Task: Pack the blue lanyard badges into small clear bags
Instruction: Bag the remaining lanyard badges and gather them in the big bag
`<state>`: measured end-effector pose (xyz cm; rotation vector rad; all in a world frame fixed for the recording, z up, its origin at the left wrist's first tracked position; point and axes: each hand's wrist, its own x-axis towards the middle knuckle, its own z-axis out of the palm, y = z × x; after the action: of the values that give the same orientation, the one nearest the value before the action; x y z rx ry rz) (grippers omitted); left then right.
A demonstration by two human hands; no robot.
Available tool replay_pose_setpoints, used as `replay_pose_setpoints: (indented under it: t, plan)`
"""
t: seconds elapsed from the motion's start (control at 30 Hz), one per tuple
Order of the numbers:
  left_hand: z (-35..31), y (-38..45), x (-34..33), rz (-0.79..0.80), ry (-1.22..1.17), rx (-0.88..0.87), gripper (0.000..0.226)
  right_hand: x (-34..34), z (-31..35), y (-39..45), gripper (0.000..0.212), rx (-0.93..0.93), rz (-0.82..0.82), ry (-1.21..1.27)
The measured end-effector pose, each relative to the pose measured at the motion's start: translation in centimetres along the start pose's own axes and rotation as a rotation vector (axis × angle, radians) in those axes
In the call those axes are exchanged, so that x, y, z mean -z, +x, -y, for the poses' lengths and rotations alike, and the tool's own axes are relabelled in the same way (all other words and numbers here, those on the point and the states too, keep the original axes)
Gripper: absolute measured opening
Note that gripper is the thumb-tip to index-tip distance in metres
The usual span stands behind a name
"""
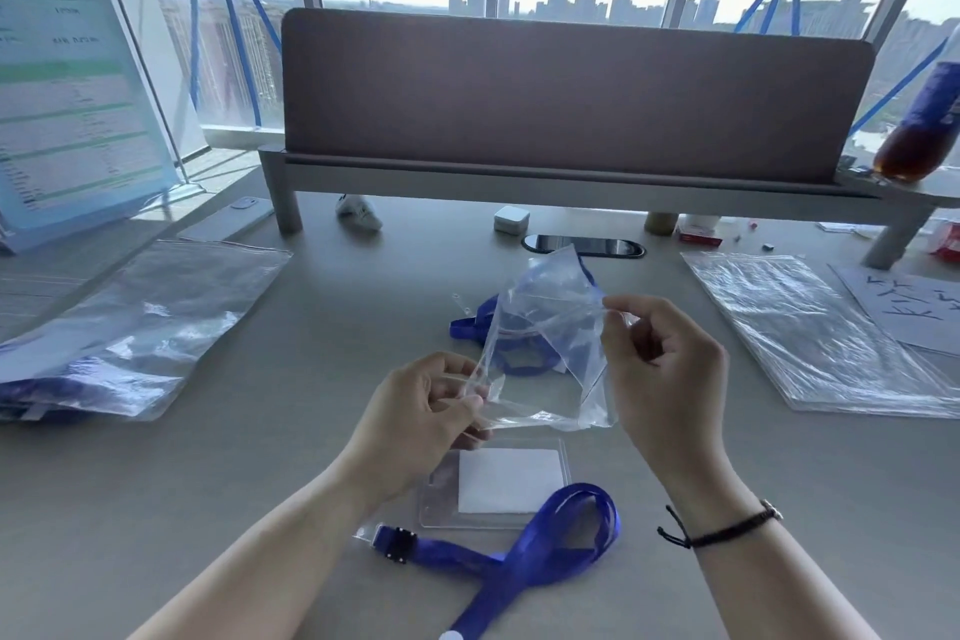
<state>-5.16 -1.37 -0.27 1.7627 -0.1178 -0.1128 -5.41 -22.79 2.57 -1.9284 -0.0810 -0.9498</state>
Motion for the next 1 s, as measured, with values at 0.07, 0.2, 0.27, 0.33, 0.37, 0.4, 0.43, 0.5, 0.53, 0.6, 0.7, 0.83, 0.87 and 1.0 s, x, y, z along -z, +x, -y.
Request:
replay_pose_setpoints:
  t: [0.07, 0.2, 0.27, 0.33, 0.37, 0.4, 0.43, 0.5, 0.53, 0.6, 0.7, 0.83, 0.87, 1.0]
  plan:
    - [0.3, 0.0, 0.0, -0.010, 0.096, -0.044, 0.011, -0.1, -0.6, 0.2, 0.014, -0.040, 0.028, 0.019]
    - [0.1, -0.1, -0.1, -0.017, 0.257, -0.084, 0.018, -0.4, -1.8, 0.1, 0.017, -0.058, 0.095, -0.007]
    - [-0.6, -0.6, -0.2, -0.009, 0.347, -0.083, 0.025, -0.3, -2.2, 0.2, 0.018, -0.069, 0.096, -0.025]
    - [-1.5, -1.3, -0.2, 0.024, 0.553, -0.154, 0.032, 0.0, -2.7, 0.5, 0.017, -0.093, 0.080, -0.046]
    - [-2.1, -1.8, -0.2, 0.057, 0.644, -0.206, 0.036, 0.2, -2.8, 0.7, 0.017, -0.109, 0.070, -0.055]
    - [-2.7, -2.4, -0.2, 0.106, 0.705, -0.239, 0.040, 0.3, -3.0, 0.9, 0.017, -0.124, 0.062, -0.059]
    - [-3.2, -3.0, -0.1, 0.169, 0.741, -0.244, 0.042, 0.5, -3.0, 1.0, 0.018, -0.137, 0.056, -0.061]
    - [-4.0, -4.3, -0.2, 0.319, 0.800, -0.202, 0.043, 0.7, -3.1, 1.1, 0.019, -0.158, 0.048, -0.064]
    - [-4.3, -4.9, -0.3, 0.384, 0.834, -0.184, 0.044, 0.7, -3.1, 1.1, 0.020, -0.165, 0.047, -0.065]
    - [-4.2, -5.9, -0.4, 0.453, 0.893, -0.174, 0.045, 0.5, -3.1, 1.0, 0.020, -0.164, 0.054, -0.065]
    - [-3.7, -7.0, -0.3, 0.445, 0.955, -0.169, 0.046, 0.2, -2.8, 0.8, 0.018, -0.157, 0.086, -0.050]
    - [-3.5, -7.9, 0.1, 0.412, 1.037, -0.152, 0.039, 0.1, -2.3, 0.2, 0.015, -0.136, 0.119, -0.028]
    - [-3.6, -8.1, 0.1, 0.415, 1.051, -0.143, 0.034, 0.2, -2.2, 0.1, 0.015, -0.135, 0.122, -0.029]
    - [-3.8, -8.5, 0.0, 0.401, 1.030, -0.105, 0.014, 0.2, -1.9, -0.1, 0.016, -0.151, 0.121, -0.020]
